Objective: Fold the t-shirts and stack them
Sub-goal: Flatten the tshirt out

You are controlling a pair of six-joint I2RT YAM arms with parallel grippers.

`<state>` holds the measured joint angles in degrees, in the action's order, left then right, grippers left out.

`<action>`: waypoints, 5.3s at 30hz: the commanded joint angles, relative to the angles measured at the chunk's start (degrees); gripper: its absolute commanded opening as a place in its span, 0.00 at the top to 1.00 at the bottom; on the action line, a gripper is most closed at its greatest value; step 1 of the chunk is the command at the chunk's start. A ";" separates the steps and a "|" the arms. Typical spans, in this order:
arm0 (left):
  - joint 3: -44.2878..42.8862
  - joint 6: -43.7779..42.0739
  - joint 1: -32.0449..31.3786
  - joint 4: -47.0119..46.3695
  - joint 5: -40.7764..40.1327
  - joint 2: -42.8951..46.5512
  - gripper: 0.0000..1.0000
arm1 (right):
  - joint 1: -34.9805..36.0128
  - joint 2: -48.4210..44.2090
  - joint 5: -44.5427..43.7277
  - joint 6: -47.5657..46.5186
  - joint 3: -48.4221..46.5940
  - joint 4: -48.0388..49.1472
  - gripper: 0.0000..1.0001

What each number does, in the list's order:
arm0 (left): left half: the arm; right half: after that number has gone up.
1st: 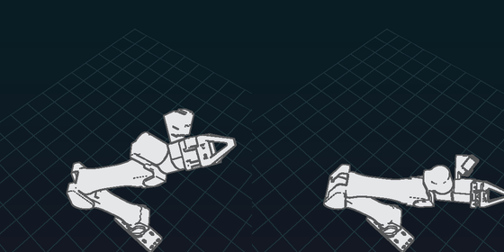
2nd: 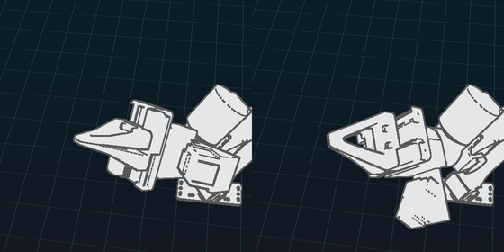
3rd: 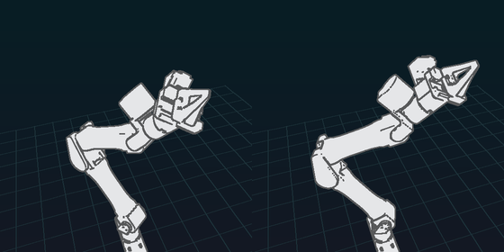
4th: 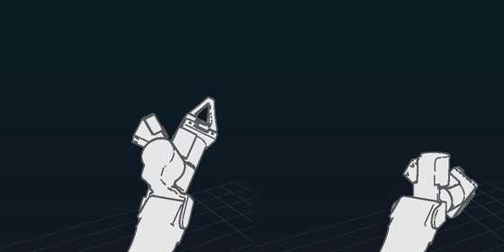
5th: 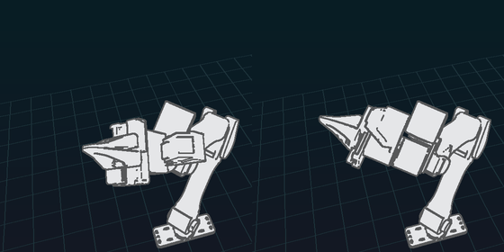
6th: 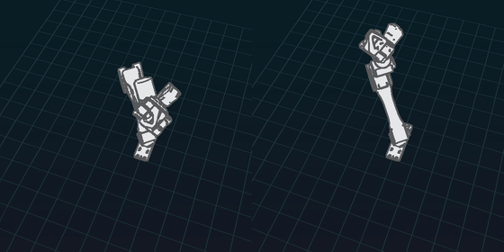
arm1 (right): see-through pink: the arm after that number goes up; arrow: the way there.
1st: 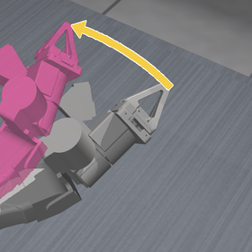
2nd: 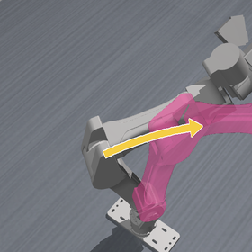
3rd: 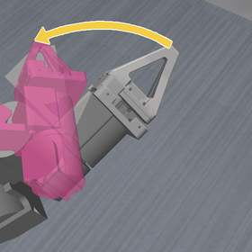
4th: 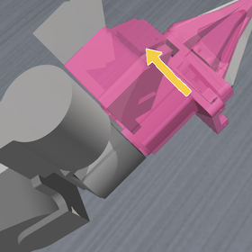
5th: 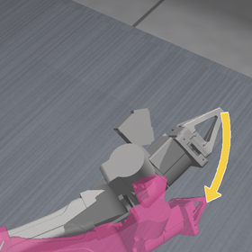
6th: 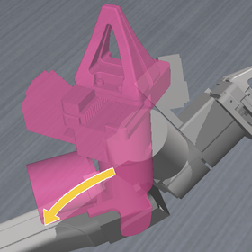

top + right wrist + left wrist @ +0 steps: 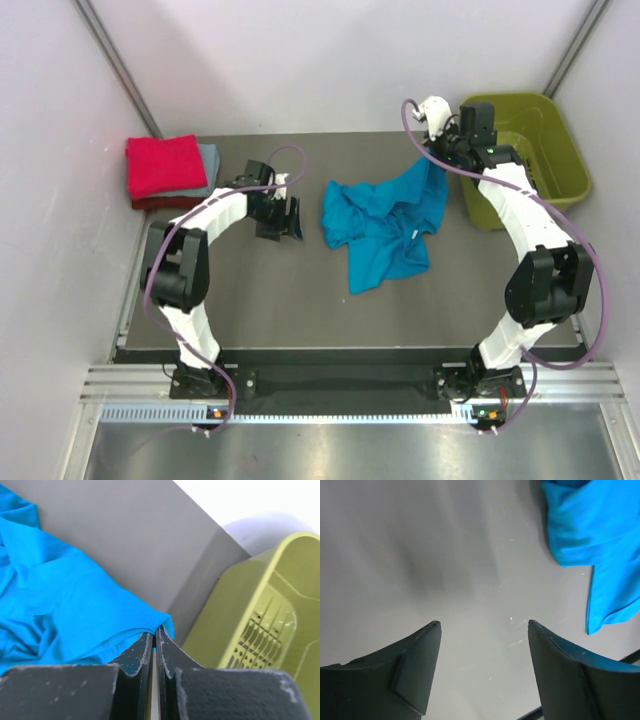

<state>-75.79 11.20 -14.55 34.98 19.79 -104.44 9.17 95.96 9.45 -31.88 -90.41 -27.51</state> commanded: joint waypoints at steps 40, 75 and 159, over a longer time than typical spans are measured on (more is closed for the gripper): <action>-25.73 -20.52 -4.35 4.39 -16.27 14.68 0.99 | -0.64 -14.83 -3.48 14.03 -14.27 5.27 1.00; 5.21 -22.98 -10.06 1.23 3.05 20.87 0.32 | -0.64 -19.50 0.21 22.21 -0.38 2.63 1.00; -19.30 -17.79 -20.44 12.74 10.88 -6.83 0.60 | 0.24 -14.58 -0.40 21.51 -1.43 5.18 1.00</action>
<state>-91.70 -5.91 -34.98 48.56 30.15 -116.40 9.21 82.76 9.06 -10.41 -90.00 -25.91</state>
